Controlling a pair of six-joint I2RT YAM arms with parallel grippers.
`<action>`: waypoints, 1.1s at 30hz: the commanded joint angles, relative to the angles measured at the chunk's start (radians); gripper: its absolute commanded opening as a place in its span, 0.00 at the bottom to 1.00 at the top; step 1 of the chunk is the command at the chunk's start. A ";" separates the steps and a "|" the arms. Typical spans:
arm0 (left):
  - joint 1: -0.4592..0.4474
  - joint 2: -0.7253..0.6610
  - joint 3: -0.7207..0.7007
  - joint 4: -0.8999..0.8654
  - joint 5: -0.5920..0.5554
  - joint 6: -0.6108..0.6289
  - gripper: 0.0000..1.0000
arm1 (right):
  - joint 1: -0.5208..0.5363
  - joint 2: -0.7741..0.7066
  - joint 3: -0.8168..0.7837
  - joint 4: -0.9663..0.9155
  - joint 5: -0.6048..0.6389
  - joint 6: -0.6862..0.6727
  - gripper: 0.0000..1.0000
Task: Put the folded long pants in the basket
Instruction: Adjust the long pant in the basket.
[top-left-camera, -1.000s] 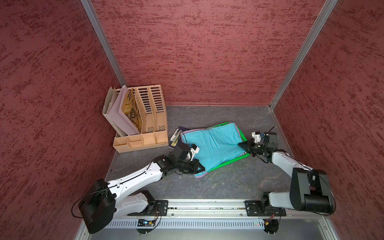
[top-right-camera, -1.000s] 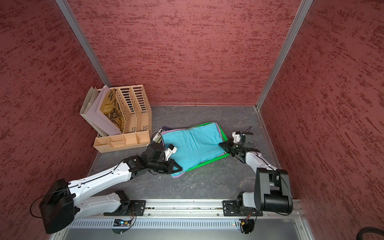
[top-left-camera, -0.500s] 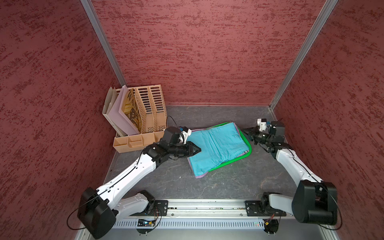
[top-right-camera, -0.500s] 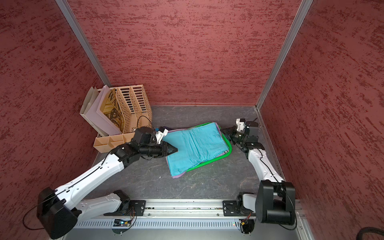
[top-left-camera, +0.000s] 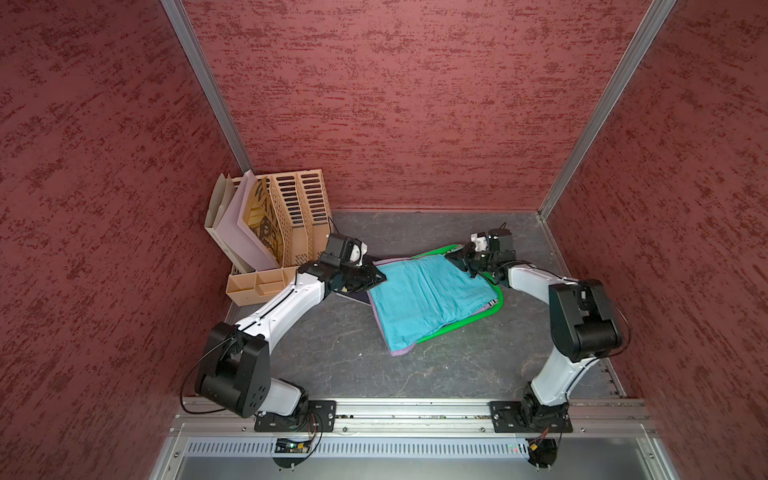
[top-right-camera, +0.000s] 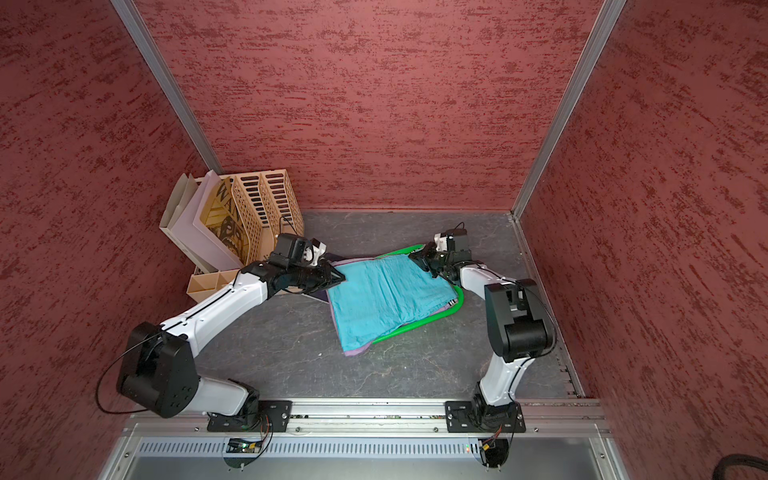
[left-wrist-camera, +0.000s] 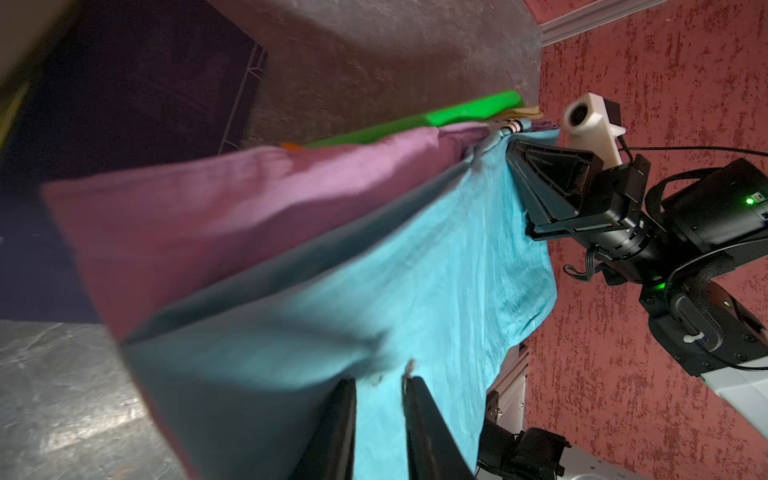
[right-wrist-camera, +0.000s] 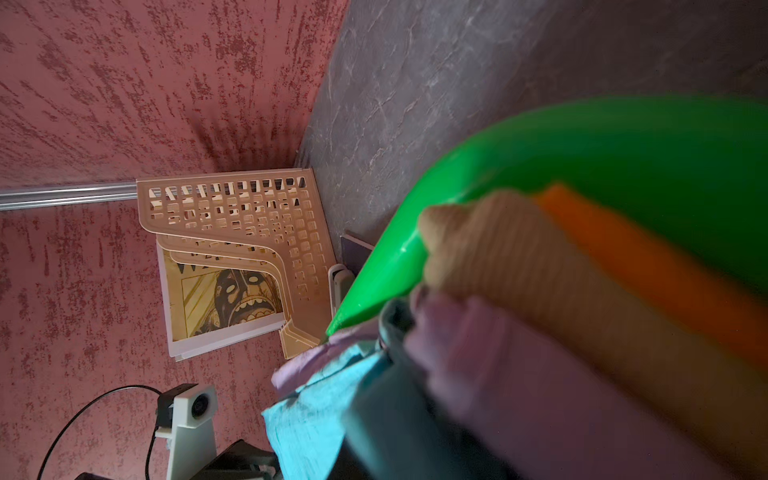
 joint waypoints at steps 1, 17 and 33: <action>0.030 0.002 -0.045 0.011 -0.002 0.034 0.26 | -0.029 0.059 0.022 0.016 0.076 -0.009 0.00; 0.044 -0.114 0.036 -0.094 0.084 0.077 0.34 | -0.108 -0.060 0.063 -0.068 -0.022 -0.046 0.00; -0.398 -0.368 -0.255 0.008 0.081 -0.026 0.33 | -0.072 -0.543 -0.264 -0.504 0.006 -0.323 0.07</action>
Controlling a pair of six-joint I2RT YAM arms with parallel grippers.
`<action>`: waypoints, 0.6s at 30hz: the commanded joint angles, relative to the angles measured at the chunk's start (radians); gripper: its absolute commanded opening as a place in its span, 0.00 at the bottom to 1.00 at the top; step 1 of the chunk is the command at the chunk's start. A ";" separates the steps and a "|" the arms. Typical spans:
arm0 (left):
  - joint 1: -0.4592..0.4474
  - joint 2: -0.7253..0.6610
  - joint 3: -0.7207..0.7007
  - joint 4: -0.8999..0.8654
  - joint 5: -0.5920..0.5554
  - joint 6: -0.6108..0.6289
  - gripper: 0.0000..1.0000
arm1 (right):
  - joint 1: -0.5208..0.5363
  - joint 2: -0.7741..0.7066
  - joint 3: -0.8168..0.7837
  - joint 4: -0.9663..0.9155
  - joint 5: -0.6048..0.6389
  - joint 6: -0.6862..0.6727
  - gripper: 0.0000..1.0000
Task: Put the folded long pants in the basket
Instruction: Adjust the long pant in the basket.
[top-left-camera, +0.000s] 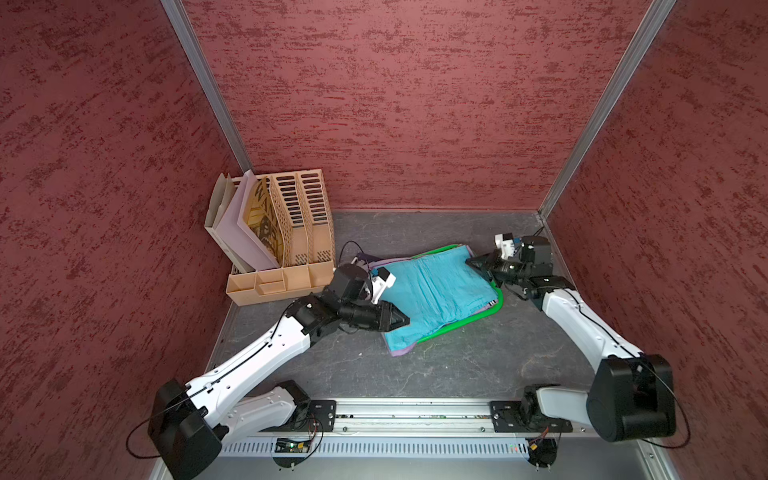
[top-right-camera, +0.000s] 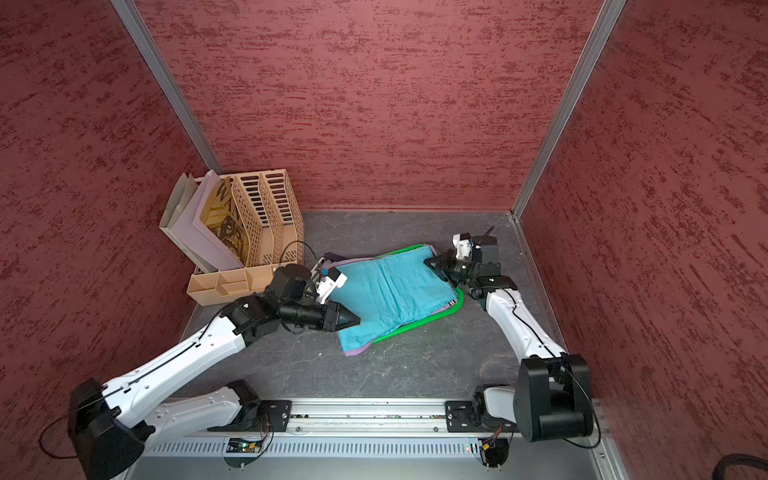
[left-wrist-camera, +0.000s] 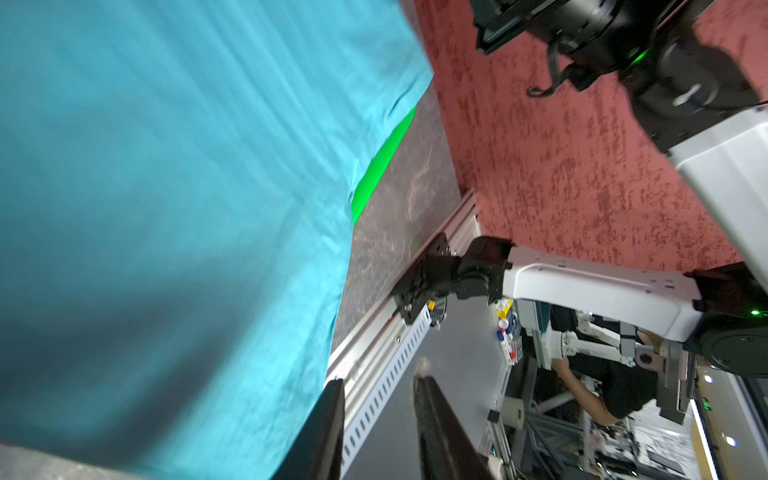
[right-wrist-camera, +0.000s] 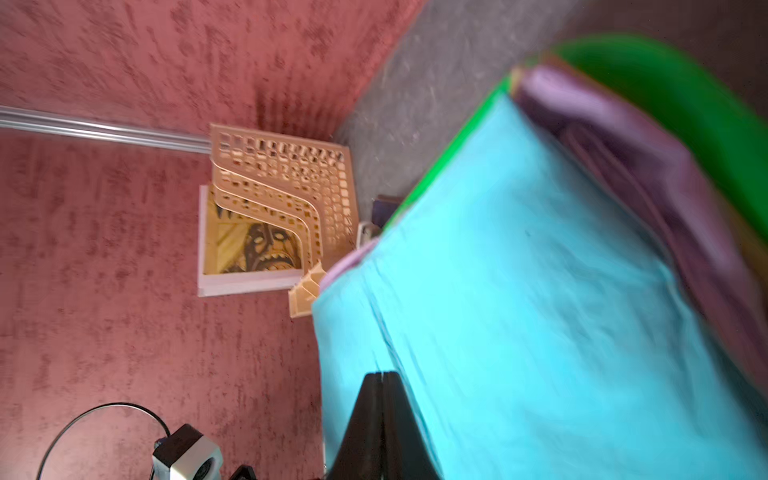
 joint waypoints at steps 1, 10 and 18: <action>-0.031 -0.001 -0.063 0.059 -0.035 -0.045 0.33 | 0.000 -0.026 -0.071 -0.156 0.052 -0.133 0.07; -0.019 0.007 -0.130 0.022 -0.110 -0.056 0.32 | -0.103 -0.005 -0.179 -0.114 0.151 -0.177 0.04; 0.033 -0.042 -0.143 -0.035 -0.142 -0.056 0.35 | -0.224 0.007 -0.169 -0.114 0.130 -0.189 0.04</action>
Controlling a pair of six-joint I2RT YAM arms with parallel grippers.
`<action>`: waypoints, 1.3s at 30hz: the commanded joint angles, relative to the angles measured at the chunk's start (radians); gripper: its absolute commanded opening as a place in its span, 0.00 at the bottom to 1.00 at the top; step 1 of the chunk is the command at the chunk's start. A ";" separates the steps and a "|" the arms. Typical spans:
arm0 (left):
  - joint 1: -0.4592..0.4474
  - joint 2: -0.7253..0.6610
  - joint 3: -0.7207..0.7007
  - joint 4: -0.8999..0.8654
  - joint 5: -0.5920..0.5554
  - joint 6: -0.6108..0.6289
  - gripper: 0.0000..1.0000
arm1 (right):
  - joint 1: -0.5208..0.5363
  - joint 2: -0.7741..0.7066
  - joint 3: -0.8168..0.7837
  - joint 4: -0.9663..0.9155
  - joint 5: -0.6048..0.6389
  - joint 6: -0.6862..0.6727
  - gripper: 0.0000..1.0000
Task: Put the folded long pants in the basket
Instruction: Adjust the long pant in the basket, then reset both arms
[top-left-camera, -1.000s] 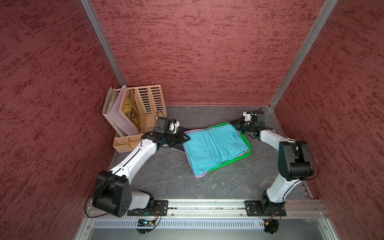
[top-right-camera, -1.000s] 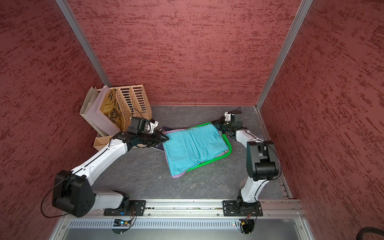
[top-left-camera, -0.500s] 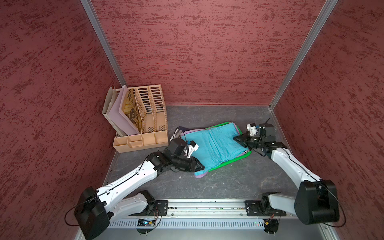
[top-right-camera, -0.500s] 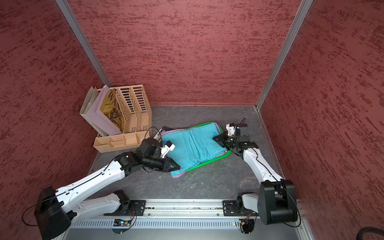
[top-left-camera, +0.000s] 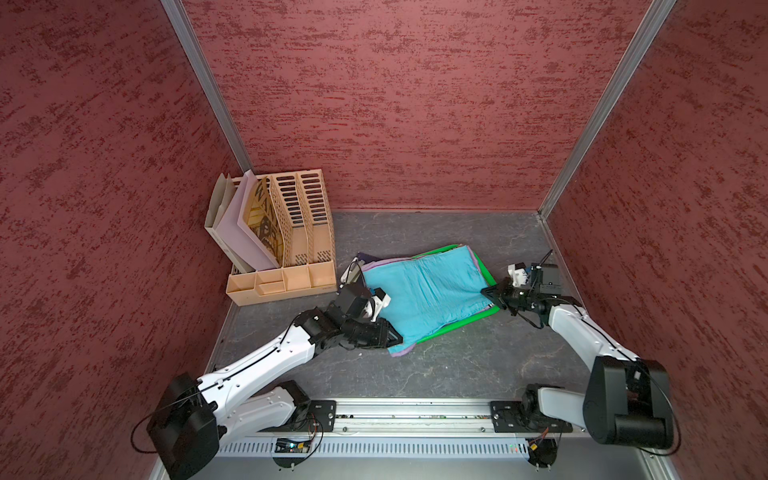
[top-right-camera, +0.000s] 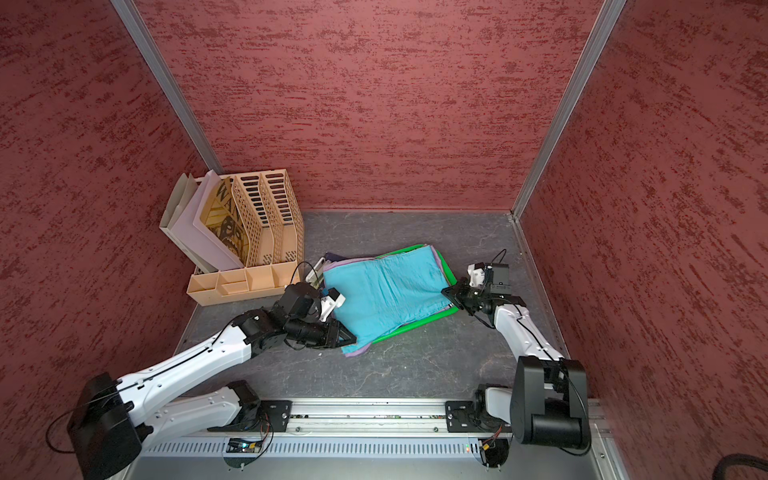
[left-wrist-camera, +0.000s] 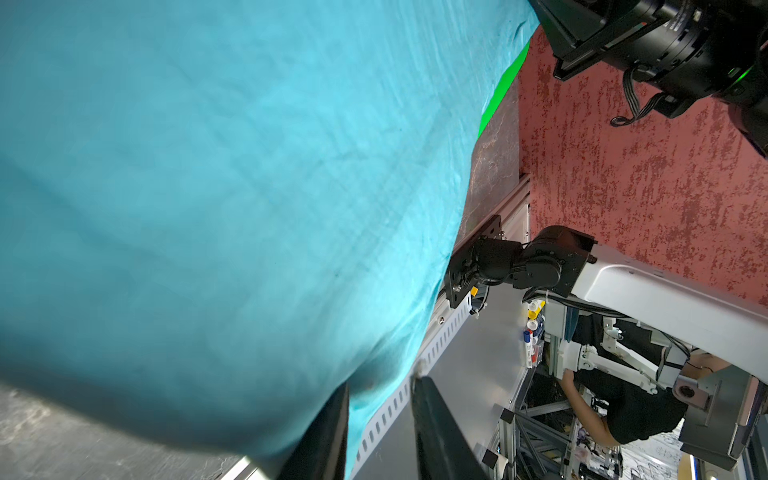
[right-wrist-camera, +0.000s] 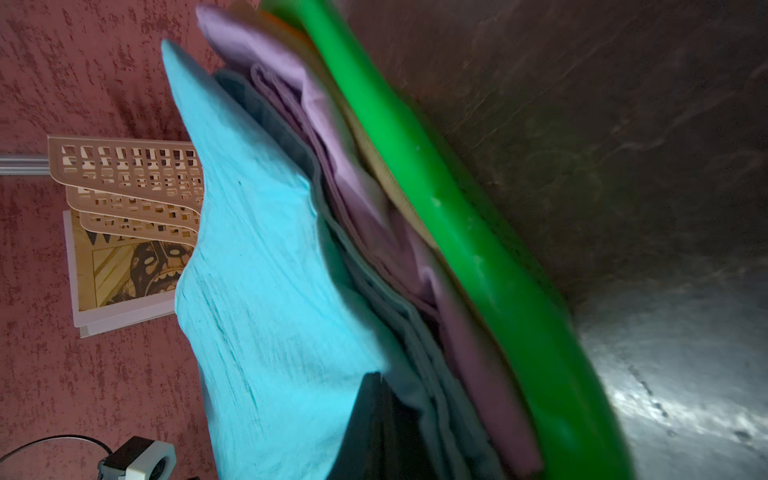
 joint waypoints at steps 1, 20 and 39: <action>0.037 -0.032 -0.016 -0.065 -0.079 0.005 0.36 | -0.044 0.013 -0.001 -0.040 0.083 -0.015 0.04; 0.331 -0.167 0.143 -0.274 -0.129 0.083 0.52 | -0.045 -0.114 0.205 -0.143 0.137 -0.011 0.28; 0.537 -0.191 0.154 -0.218 -0.411 0.146 1.00 | -0.044 -0.168 0.196 -0.161 0.441 -0.029 0.96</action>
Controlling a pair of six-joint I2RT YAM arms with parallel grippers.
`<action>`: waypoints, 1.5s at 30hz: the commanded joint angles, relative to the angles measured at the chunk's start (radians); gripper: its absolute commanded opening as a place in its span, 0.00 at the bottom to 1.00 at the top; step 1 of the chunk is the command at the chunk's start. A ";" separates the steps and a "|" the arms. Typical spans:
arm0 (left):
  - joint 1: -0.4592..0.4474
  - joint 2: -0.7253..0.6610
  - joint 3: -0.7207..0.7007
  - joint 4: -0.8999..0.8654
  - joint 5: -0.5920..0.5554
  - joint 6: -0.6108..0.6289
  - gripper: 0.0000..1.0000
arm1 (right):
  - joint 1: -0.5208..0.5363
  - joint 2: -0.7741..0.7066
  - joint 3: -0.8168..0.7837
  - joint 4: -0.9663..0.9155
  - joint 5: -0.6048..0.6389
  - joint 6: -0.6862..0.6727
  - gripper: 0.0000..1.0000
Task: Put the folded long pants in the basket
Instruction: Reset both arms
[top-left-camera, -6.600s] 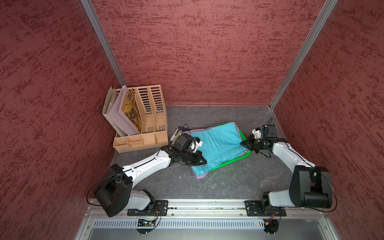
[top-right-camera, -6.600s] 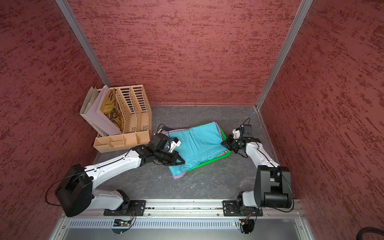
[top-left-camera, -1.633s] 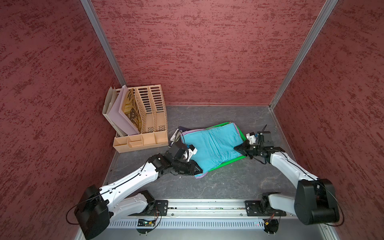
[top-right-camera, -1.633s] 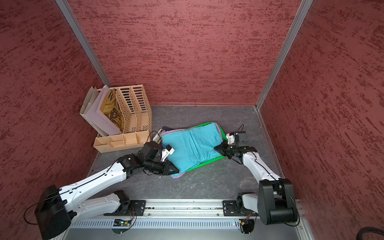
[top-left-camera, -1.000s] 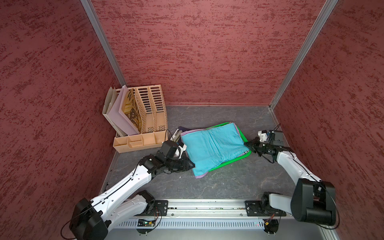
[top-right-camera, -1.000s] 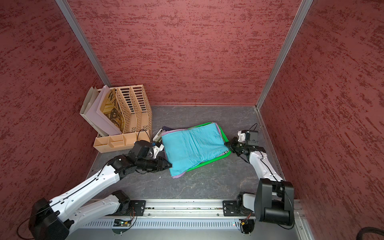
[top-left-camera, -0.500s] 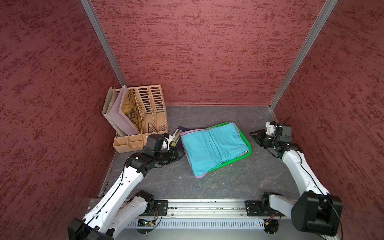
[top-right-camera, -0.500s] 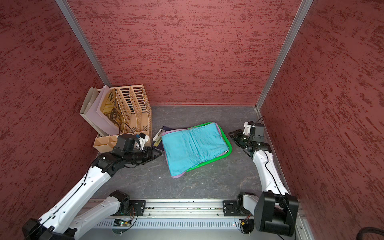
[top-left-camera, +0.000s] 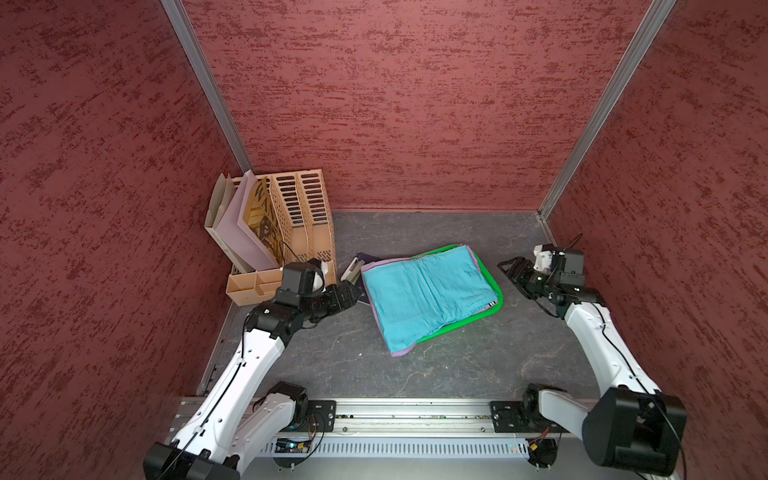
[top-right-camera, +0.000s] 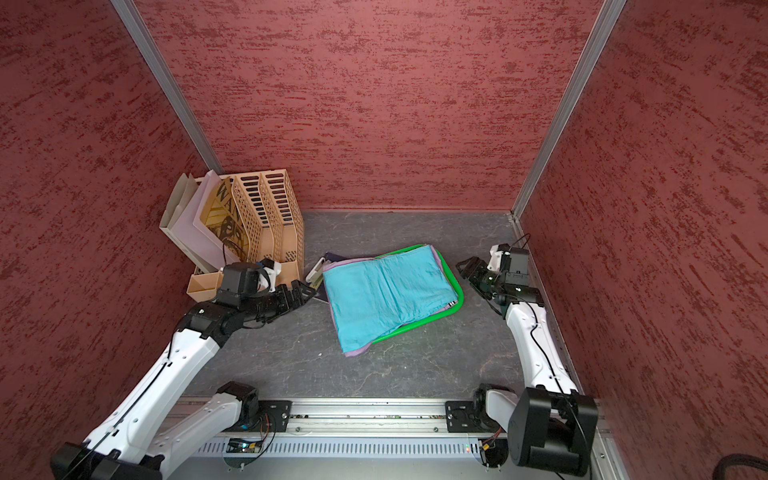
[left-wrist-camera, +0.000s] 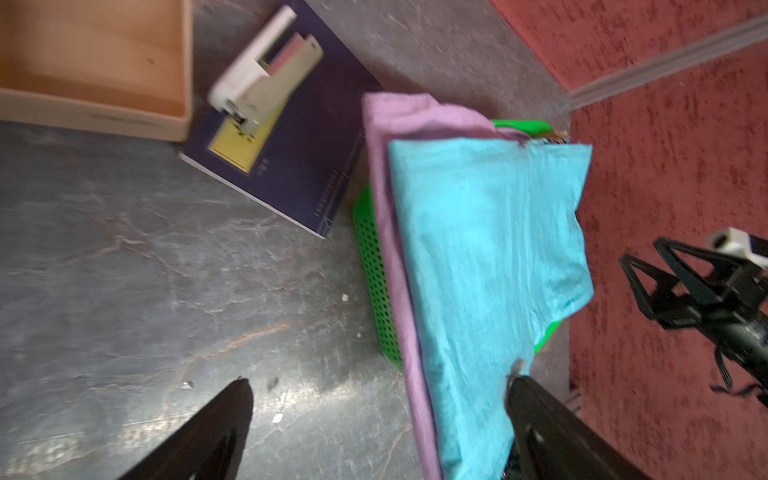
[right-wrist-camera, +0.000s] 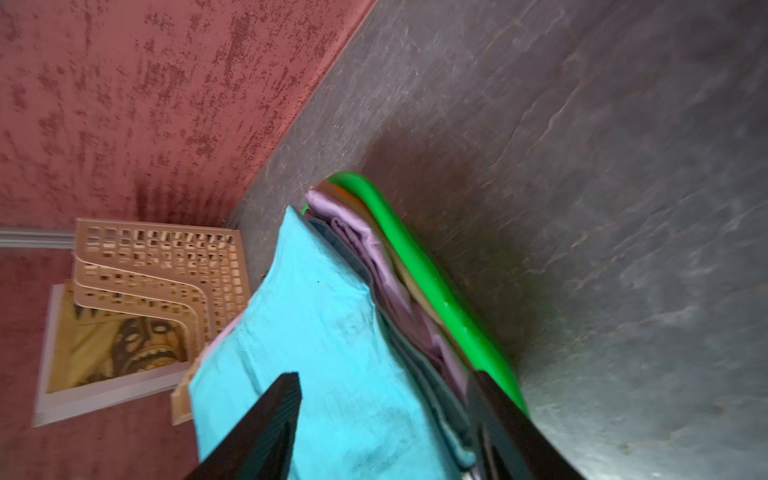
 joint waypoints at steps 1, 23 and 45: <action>0.050 -0.036 -0.004 0.058 -0.184 0.034 1.00 | -0.004 -0.041 -0.006 0.007 0.240 -0.030 0.98; 0.270 0.239 -0.527 1.253 -0.347 0.415 1.00 | 0.061 0.147 -0.518 1.092 0.579 -0.314 0.97; 0.245 0.636 -0.445 1.618 -0.242 0.574 1.00 | 0.177 0.424 -0.488 1.415 0.578 -0.590 0.97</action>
